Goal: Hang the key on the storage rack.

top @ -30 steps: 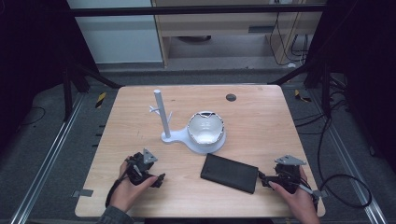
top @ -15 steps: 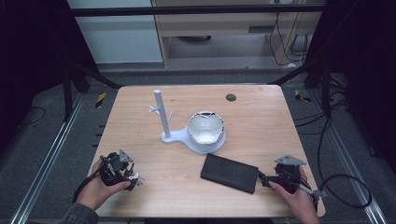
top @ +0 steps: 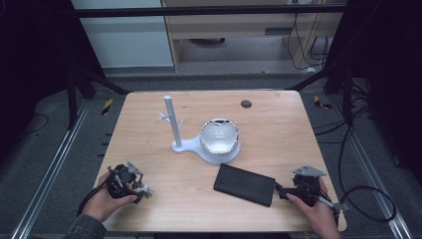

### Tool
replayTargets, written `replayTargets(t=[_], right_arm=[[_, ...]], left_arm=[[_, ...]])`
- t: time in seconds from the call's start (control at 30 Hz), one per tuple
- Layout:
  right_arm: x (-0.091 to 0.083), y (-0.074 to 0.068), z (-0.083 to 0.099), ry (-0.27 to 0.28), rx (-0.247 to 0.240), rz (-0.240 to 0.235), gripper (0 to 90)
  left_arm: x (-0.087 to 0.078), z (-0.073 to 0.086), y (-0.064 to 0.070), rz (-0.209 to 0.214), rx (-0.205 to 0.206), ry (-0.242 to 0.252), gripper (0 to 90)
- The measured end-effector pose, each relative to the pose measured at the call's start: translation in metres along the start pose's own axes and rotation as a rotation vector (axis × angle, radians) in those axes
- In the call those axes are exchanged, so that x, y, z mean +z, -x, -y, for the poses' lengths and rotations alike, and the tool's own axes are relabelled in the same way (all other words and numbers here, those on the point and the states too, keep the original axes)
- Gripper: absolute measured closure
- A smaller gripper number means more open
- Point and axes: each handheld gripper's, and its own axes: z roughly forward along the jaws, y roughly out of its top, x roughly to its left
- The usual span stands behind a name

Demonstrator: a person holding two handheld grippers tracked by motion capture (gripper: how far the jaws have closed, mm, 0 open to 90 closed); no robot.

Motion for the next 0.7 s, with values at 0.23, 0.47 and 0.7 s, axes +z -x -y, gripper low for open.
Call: replayTargets(t=[0.23,0.47,0.7], right_arm=[[0.000,0.000,0.000,0.000,0.000,0.000,3.0],[0.000,0.000,0.000,0.000,0.001,0.002,3.0],[0.000,0.000,0.000,0.000,0.000,0.000,3.0]], left_arm=[[-0.004,0.003,-0.010,0.016,0.002,-0.002,44.4],[-0.006,-0.003,-0.005,0.080,0.051,-0.027,59.5],[-0.011,-0.015,-0.002,0.102,0.011,-0.032,43.1]])
